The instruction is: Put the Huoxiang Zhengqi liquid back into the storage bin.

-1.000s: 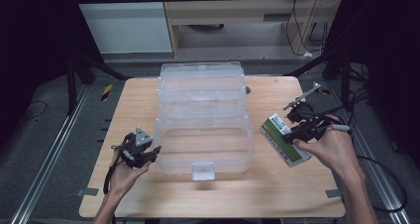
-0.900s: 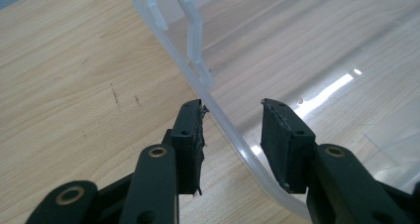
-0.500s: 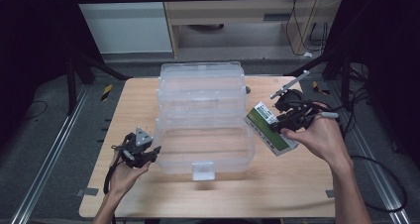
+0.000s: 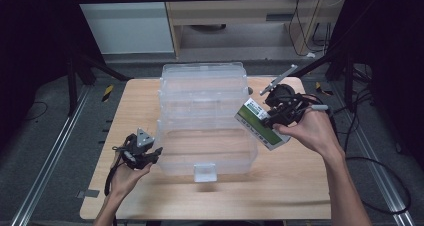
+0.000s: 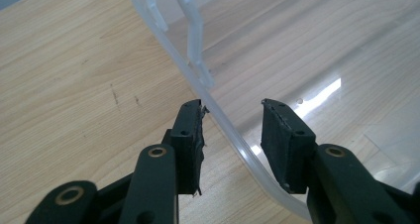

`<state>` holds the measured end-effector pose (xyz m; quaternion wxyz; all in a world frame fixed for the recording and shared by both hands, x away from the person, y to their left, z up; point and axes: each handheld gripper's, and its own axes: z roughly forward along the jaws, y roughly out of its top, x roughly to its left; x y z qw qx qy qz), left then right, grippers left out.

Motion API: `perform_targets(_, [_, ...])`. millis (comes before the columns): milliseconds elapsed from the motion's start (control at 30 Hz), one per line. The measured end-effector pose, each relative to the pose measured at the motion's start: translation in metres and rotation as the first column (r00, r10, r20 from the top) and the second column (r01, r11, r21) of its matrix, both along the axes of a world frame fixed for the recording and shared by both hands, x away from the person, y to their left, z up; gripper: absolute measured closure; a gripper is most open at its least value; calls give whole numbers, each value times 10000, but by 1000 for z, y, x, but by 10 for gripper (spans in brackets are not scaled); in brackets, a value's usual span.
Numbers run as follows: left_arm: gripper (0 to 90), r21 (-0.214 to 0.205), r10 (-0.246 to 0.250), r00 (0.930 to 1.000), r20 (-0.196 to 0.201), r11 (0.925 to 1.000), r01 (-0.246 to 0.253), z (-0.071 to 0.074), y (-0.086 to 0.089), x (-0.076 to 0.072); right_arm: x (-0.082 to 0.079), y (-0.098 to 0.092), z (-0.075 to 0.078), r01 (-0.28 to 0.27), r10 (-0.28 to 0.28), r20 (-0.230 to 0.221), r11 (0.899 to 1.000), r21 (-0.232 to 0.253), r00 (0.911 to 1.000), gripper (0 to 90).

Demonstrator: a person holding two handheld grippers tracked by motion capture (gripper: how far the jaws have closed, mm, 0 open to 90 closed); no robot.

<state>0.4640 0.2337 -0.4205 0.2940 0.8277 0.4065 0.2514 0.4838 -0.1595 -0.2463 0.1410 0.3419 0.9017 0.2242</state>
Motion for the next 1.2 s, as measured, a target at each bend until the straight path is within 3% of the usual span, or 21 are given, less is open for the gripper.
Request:
perform_targets(400, [597,27,-5,10000,-13,10000,5,0,0,0,6,20,0,-1130,1130,-25,9936,19,9936,644])
perform_targets(667, [597,31,-19,10000,-25,10000,19,-1,0,0,12,35,-7,-2169,2170,-7,9754,-387,9762,644])
perform_targets(1000, [597,36,-25,10000,-27,10000,25,-1,0,0,16,43,-7,-2788,2785,-138,9599,-286,9603,644])
perform_targets(1200, [597,26,-31,10000,-26,10000,32,-1,0,0,20,47,-9,-3336,3332,-283,9426,-140,9424,644])
